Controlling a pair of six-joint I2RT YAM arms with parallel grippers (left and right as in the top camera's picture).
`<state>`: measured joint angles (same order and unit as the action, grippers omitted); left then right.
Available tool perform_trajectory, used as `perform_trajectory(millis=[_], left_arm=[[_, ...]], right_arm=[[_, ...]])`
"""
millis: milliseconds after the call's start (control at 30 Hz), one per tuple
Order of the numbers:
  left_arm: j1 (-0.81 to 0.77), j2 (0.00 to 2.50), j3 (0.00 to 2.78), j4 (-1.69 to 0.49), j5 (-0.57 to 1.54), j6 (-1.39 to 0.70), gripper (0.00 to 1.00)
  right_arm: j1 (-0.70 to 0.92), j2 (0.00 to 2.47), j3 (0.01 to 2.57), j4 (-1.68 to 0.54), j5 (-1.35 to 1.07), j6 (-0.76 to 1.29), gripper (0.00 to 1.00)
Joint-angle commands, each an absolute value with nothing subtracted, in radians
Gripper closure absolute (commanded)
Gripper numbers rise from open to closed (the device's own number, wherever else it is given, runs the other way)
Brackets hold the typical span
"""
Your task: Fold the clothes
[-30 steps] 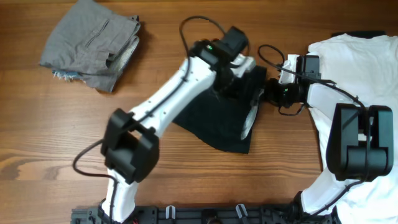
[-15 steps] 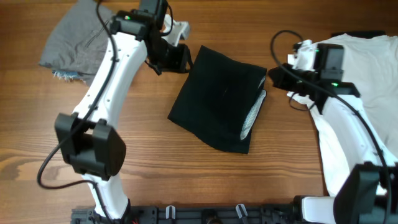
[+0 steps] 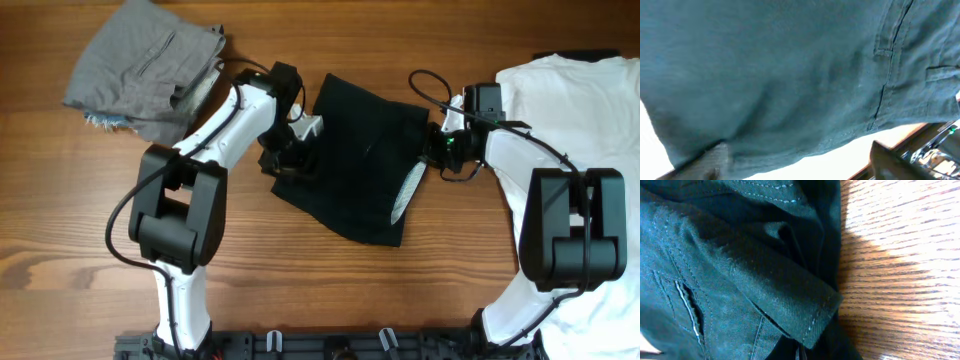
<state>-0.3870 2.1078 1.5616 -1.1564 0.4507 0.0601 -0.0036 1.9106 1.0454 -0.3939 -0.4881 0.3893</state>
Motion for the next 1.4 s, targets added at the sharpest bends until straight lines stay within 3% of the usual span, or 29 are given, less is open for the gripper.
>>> perform_trajectory(millis=[0, 33, 67, 100, 133, 267, 433, 567, 633, 733, 833, 867, 933, 1000, 1033, 1067, 1100, 1133, 1267, 1367], left_arm=[[-0.398, 2.108, 1.489, -1.078, 0.463, -0.018, 0.06], [-0.396, 2.108, 1.452, -1.020, 0.457, -0.069, 0.19], [-0.395, 2.108, 1.420, -0.968, 0.451, -0.118, 0.22], [-0.393, 2.108, 1.391, -0.919, 0.444, -0.162, 0.32], [-0.393, 2.108, 1.363, -0.868, 0.431, -0.223, 0.55], [-0.384, 2.108, 1.268, -0.597, 0.287, -0.529, 0.94], [-0.298, 2.108, 1.294, -0.372, 0.175, -0.562, 0.91], [-0.180, 2.107, 1.516, -0.378, 0.308, -0.500, 0.84], [-0.156, 2.107, 1.657, -0.522, 0.381, -0.394, 0.74], [-0.156, 2.097, 1.802, -0.780, 0.454, -0.265, 0.48], [-0.186, 2.070, 1.833, -1.040, 0.474, -0.156, 0.45], [-0.195, 2.071, 1.831, -1.094, 0.470, -0.134, 0.36], [-0.220, 2.076, 1.792, -1.161, 0.468, -0.111, 0.05], [-0.246, 2.076, 1.729, -1.162, 0.467, -0.112, 0.00], [-0.265, 2.076, 1.676, -1.152, 0.468, -0.117, 0.00], [-0.274, 2.076, 1.649, -1.143, 0.468, -0.133, 0.12], [-0.289, 2.076, 1.602, -1.124, 0.472, -0.165, 0.44], [-0.303, 2.076, 1.557, -1.105, 0.476, -0.199, 0.59], [-0.336, 2.076, 1.404, -0.942, 0.474, -0.337, 0.80], [-0.333, 2.076, 1.300, -0.761, 0.422, -0.477, 0.87]], right_arm=[[-0.002, 1.965, 1.019, -0.431, -0.397, 0.388, 0.96], [-0.002, 1.941, 1.019, -0.448, -0.426, 0.388, 0.96], [-0.002, 1.922, 1.019, -0.458, -0.448, 0.387, 0.96], [-0.002, 1.896, 1.019, -0.471, -0.459, 0.387, 0.96], [-0.002, 1.872, 1.019, -0.480, -0.462, 0.383, 0.96], [-0.002, 1.716, 1.019, -0.536, -0.473, 0.357, 0.96], [0.024, 1.640, 1.019, -0.531, -0.473, 0.343, 0.96], [0.078, 1.670, 1.019, -0.459, -0.436, 0.342, 0.95], [0.087, 1.690, 1.019, -0.407, -0.356, 0.344, 0.94], [0.086, 1.714, 1.019, -0.369, -0.245, 0.344, 0.95], [0.085, 1.766, 1.019, -0.355, -0.118, 0.344, 0.95], [0.084, 1.786, 1.019, -0.354, -0.115, 0.344, 0.95], [0.084, 1.815, 1.019, -0.356, -0.130, 0.342, 0.95], [0.084, 1.826, 1.019, -0.369, -0.158, 0.338, 0.94], [0.084, 1.822, 1.019, -0.375, -0.163, 0.336, 0.91], [0.084, 1.817, 1.019, -0.376, -0.166, 0.334, 0.90], [0.084, 1.809, 1.019, -0.377, -0.167, 0.329, 0.89], [0.084, 1.795, 1.019, -0.382, -0.176, 0.304, 0.88], [0.084, 1.752, 1.019, -0.421, -0.196, 0.283, 0.87], [0.084, 1.729, 1.019, -0.432, -0.247, 0.261, 0.85]])
